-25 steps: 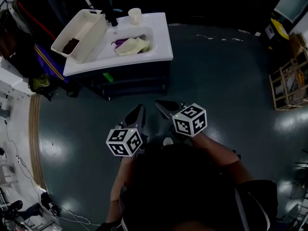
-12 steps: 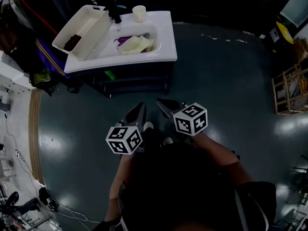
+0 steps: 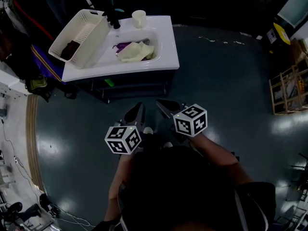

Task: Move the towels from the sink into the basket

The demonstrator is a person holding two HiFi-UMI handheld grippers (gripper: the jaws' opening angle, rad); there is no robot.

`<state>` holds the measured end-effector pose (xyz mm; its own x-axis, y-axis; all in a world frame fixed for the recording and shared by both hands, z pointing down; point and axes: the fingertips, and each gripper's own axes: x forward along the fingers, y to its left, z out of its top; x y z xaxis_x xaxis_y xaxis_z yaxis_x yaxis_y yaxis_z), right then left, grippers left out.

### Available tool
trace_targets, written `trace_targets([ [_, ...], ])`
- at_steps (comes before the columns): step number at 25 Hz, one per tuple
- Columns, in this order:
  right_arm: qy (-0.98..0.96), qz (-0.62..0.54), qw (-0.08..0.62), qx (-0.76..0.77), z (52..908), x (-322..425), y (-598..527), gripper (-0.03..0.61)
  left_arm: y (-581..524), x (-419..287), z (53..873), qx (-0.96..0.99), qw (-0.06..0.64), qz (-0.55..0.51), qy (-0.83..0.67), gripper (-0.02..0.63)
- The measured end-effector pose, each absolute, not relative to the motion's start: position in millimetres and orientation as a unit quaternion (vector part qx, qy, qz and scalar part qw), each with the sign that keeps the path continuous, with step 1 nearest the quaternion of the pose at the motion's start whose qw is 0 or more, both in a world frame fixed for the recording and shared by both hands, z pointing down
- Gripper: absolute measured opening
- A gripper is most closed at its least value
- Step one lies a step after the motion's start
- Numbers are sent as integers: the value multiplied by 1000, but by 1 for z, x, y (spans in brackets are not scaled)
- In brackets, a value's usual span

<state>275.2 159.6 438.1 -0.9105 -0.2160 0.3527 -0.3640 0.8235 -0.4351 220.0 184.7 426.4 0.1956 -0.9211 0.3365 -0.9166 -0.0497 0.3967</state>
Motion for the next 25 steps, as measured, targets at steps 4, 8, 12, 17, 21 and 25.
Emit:
trace_targets([
  [4,-943,253,149,156,438,258,144,-5,169,204,428,726,277,-3,-629,5],
  [8,-942,253,152,159,438,242,128,-5,153,189,430,729,279,-2,-625,5],
  [12,-940,254,156,163,441,225,115,-5,139,169,433,729,285,-1,-622,5],
  [17,-936,259,161,174,447,201,94,-5,120,144,439,734,291,3,-614,5],
  [21,-935,258,167,175,449,182,85,-5,110,124,443,734,298,6,-611,5],
  [25,-934,260,165,183,452,164,74,-5,100,106,443,738,297,6,-606,5],
])
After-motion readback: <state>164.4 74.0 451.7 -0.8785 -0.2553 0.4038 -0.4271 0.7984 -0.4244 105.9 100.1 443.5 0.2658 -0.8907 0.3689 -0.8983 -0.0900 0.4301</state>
